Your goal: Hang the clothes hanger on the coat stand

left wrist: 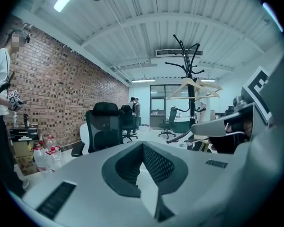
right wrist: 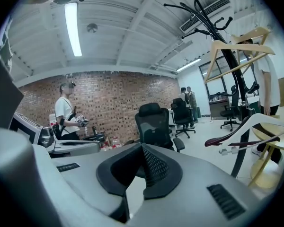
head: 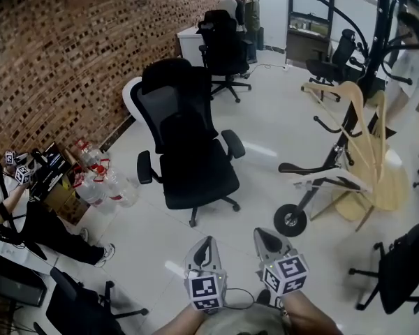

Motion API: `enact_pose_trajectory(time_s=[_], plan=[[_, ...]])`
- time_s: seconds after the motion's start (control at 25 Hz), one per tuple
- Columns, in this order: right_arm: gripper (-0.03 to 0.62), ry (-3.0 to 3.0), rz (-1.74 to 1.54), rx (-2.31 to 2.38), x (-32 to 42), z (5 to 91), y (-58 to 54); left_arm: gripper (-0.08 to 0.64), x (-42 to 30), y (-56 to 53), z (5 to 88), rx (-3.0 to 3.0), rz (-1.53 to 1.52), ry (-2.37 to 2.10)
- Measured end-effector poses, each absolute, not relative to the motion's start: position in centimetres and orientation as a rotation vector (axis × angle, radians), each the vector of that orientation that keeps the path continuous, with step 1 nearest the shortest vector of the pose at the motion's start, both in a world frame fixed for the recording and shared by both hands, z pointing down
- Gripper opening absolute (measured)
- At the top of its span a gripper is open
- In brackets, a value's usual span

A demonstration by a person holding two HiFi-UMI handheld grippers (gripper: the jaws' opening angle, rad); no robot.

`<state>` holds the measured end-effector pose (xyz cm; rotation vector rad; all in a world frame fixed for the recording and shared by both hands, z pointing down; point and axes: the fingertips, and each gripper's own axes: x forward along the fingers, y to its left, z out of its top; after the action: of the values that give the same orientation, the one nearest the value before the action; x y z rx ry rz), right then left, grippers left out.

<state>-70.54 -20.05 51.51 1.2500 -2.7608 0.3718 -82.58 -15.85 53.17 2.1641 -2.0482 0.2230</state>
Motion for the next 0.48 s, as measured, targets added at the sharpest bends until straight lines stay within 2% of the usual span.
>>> enact_pose_trajectory(time_s=[0.48], plan=[[0.0, -2.767, 0.367, 1.22, -70.75, 51.36, -19.97, 0.012, -82.44, -15.97, 53.01, 2.159, 0.226, -2.056]])
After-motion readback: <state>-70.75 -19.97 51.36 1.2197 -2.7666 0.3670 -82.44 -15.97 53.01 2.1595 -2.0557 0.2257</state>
